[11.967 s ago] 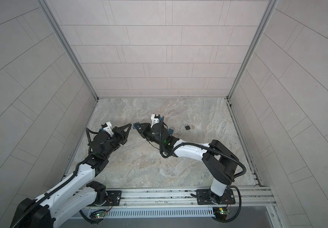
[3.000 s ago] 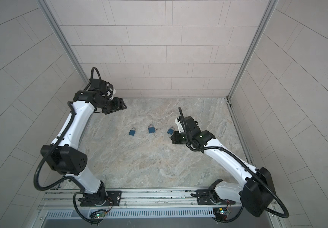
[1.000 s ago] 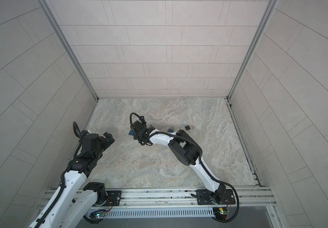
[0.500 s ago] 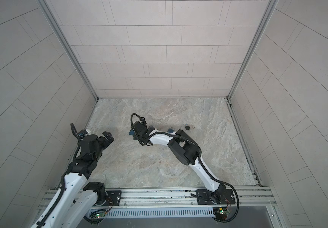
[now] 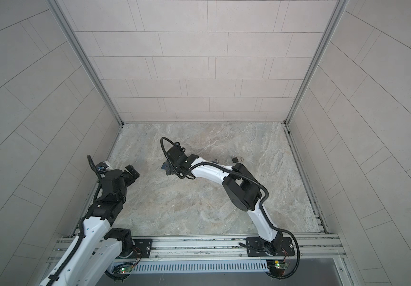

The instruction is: Lock with the key

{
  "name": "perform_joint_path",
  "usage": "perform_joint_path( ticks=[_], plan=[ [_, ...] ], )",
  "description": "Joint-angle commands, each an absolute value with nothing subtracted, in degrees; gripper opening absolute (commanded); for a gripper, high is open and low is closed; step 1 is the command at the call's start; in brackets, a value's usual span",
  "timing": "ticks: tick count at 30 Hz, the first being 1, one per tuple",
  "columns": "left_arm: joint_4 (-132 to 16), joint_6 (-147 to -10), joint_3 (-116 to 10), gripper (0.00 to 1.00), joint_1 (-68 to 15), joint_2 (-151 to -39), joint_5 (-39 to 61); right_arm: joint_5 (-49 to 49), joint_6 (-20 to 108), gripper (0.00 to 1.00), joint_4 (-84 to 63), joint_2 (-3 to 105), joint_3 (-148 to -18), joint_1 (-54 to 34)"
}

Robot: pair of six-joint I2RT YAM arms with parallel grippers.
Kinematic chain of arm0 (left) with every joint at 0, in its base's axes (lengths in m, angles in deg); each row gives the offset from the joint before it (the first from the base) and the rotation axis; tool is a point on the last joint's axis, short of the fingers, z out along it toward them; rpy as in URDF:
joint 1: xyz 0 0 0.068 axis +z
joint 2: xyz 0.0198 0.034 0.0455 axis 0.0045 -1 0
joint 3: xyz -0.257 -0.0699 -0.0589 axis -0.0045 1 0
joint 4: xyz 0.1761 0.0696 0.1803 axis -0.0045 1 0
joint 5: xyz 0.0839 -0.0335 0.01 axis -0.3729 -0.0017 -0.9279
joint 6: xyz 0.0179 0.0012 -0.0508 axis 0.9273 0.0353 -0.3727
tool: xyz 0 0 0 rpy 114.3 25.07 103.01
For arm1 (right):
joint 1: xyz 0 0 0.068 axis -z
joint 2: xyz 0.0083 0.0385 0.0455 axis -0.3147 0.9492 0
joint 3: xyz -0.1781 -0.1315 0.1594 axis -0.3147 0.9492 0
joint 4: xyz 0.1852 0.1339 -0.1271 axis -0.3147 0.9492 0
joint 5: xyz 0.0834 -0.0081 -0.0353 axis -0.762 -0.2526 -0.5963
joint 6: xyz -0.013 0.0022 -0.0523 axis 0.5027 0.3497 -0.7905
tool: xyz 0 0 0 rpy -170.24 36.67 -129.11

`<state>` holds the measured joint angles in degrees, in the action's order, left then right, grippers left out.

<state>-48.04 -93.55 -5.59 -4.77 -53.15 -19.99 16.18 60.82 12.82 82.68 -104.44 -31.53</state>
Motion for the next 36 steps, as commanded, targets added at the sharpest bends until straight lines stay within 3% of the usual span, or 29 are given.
perform_joint_path(
  ticks=[1,13,21,29,32,36],
  plan=[
    [-56.33,-87.52,-4.63,1.00,-4.44,-56.14,-24.44,18.50,55.62,0.99,20.14,76.70,-104.49,-29.86],
    [-77.84,-76.88,-0.77,1.00,-4.58,-73.04,-28.83,12.39,51.95,1.00,11.00,51.96,-81.03,-15.03],
    [-94.83,-71.21,3.70,1.00,-4.66,-79.88,-23.06,26.75,39.87,0.99,9.84,37.43,-70.41,-10.60],
    [-103.60,-66.79,3.36,1.00,-4.80,-88.93,-20.07,28.16,37.37,1.00,1.29,31.96,-58.10,1.28],
    [-99.59,-66.00,2.54,1.00,-4.85,-88.90,-18.75,23.51,37.74,0.99,-3.23,29.30,-51.90,7.62],
    [-101.06,-64.79,1.88,1.00,-5.15,-88.32,-20.73,33.14,35.08,1.00,-14.77,25.29,-41.15,9.22]
  ],
)
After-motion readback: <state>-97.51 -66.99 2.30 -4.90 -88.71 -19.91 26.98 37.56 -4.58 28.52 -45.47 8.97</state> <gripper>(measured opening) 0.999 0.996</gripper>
